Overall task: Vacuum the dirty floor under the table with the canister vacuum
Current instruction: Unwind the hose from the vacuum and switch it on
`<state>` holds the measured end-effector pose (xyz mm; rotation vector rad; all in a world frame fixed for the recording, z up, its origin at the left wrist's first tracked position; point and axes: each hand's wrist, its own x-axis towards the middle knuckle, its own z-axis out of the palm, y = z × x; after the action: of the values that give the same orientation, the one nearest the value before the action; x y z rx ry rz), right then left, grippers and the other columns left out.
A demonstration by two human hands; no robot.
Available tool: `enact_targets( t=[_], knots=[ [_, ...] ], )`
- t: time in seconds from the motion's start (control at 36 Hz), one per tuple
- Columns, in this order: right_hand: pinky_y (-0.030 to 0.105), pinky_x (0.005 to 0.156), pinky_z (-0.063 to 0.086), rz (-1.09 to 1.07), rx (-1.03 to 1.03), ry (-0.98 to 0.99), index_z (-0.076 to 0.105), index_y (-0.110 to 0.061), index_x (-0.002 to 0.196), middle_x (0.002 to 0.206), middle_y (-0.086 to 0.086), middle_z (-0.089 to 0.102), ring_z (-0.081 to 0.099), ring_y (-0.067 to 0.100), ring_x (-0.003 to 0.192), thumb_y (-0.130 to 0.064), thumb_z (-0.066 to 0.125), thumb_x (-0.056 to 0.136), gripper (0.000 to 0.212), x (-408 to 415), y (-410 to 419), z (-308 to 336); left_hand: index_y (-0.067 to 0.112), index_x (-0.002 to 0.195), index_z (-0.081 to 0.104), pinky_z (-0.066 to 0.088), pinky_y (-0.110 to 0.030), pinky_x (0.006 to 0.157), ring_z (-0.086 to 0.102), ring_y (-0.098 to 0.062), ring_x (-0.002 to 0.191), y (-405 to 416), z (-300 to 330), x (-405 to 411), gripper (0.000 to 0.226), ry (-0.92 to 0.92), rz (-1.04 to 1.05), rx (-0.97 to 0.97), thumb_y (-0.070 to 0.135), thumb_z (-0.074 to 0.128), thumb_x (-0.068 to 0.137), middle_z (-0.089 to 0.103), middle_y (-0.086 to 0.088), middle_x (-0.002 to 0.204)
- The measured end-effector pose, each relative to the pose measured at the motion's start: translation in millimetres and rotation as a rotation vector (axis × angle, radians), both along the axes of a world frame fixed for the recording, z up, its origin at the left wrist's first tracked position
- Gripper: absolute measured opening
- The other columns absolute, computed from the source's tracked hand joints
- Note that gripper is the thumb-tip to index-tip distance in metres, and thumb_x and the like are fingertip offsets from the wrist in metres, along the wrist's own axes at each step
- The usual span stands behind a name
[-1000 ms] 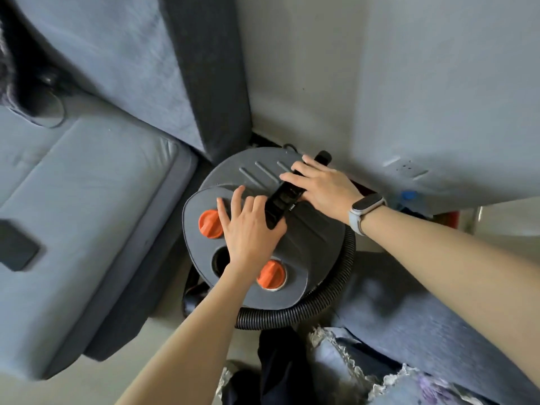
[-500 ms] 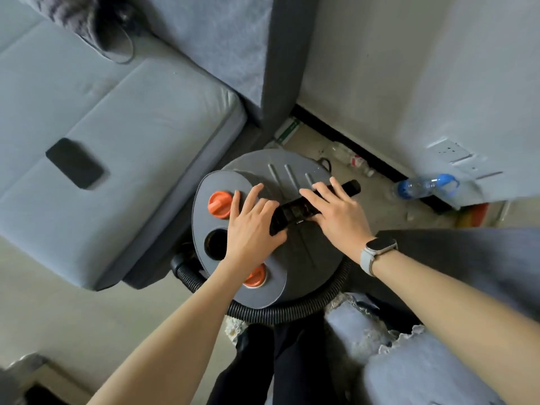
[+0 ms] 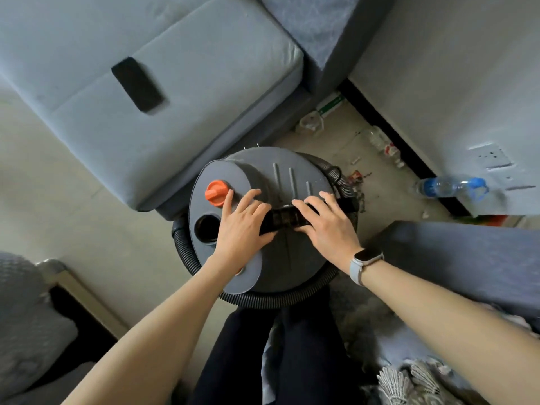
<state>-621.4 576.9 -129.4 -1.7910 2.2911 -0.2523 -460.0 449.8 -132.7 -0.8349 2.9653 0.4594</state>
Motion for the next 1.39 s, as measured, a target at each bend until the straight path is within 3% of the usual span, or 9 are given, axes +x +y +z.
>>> enact_targets(
  t=[0.14,0.22,0.28,0.42,0.5,0.58,0.97,1.22,1.39],
  knots=[
    [0.046,0.078,0.049,0.142,0.04,0.079,0.047,-0.012,0.114,0.083,0.01,0.056,0.055,0.031,0.073,-0.04,0.061,0.085,0.043,24.5,-17.6,-0.2,0.015,0.103,0.069,0.019,-0.055,0.11,0.047,-0.024,0.131,-7.4,2.8,36.6,0.04,0.018,0.017,0.033,0.035,0.08,0.071,0.07,-0.001,0.107],
    [0.038,0.063,0.046,0.228,0.073,0.112,0.048,-0.01,0.108,0.081,0.008,0.058,0.056,0.028,0.069,-0.047,0.04,0.088,0.042,32.6,-28.0,0.2,0.016,0.106,0.069,0.018,-0.056,0.109,0.047,-0.023,0.132,-9.9,3.9,48.9,0.044,0.007,0.018,0.026,0.029,0.083,0.066,0.07,0.0,0.107],
    [0.037,0.06,0.046,0.263,0.059,0.101,0.05,-0.009,0.104,0.081,0.007,0.059,0.057,0.028,0.068,-0.046,0.042,0.086,0.041,36.0,-32.8,-0.3,0.015,0.11,0.068,0.019,-0.057,0.109,0.047,-0.023,0.132,-8.3,4.1,55.0,0.047,0.009,0.047,0.033,0.024,0.083,0.066,0.07,-0.001,0.109],
    [0.04,0.06,0.048,0.334,0.19,0.026,0.06,-0.006,0.098,0.083,0.009,0.061,0.062,0.031,0.071,-0.04,0.076,0.075,0.044,33.4,-43.3,8.6,0.013,0.118,0.065,0.019,-0.058,0.11,0.042,-0.024,0.136,-2.6,5.4,55.8,0.051,0.016,0.111,0.06,0.018,0.079,0.069,0.067,-0.005,0.114],
    [0.039,0.071,0.043,0.402,0.387,0.034,0.05,-0.009,0.108,0.101,0.008,0.061,0.063,0.03,0.091,-0.042,0.058,0.091,0.038,28.9,-57.2,20.1,0.013,0.122,0.063,0.014,-0.058,0.111,0.038,-0.022,0.138,-0.1,7.6,50.0,0.052,0.004,0.12,0.072,0.02,0.076,0.072,0.067,-0.004,0.117],
    [0.035,0.065,0.037,0.407,0.499,0.085,0.043,-0.012,0.108,0.107,0.005,0.062,0.064,0.029,0.095,-0.042,0.053,0.092,0.036,23.7,-65.5,23.2,0.016,0.117,0.066,0.01,-0.059,0.11,0.043,-0.02,0.135,0.6,6.2,40.0,0.051,-0.017,0.068,0.026,0.025,0.078,0.069,0.069,-0.001,0.112],
    [0.038,0.076,0.042,0.35,0.598,0.047,0.044,-0.013,0.115,0.116,0.006,0.061,0.062,0.031,0.103,-0.041,0.054,0.093,0.037,-17.0,-41.7,19.3,0.021,0.091,0.074,0.02,-0.062,0.109,0.059,-0.017,0.111,6.0,-0.3,-5.5,0.037,0.051,-0.052,0.083,0.03,0.08,0.055,0.068,0.005,0.077],
    [0.035,0.067,0.029,0.438,0.533,0.014,0.046,-0.01,0.109,0.107,0.009,0.066,0.062,0.037,0.096,-0.036,0.054,0.091,0.033,25.6,-65.1,28.4,0.017,0.114,0.067,-0.006,-0.056,0.114,0.042,-0.019,0.131,-4.1,13.8,36.1,0.037,-0.036,0.037,0.122,0.024,0.066,0.077,0.067,-0.001,0.11],
    [0.035,0.063,0.033,0.462,0.54,-0.053,0.042,-0.015,0.098,0.097,0.011,0.067,0.062,0.037,0.09,-0.032,0.055,0.089,0.024,70.4,-84.8,39.4,0.019,0.126,0.059,-0.007,-0.052,0.115,0.033,-0.016,0.138,-15.0,25.1,85.4,0.041,-0.086,0.098,0.195,0.023,0.059,0.085,0.062,-0.001,0.124]
  ],
)
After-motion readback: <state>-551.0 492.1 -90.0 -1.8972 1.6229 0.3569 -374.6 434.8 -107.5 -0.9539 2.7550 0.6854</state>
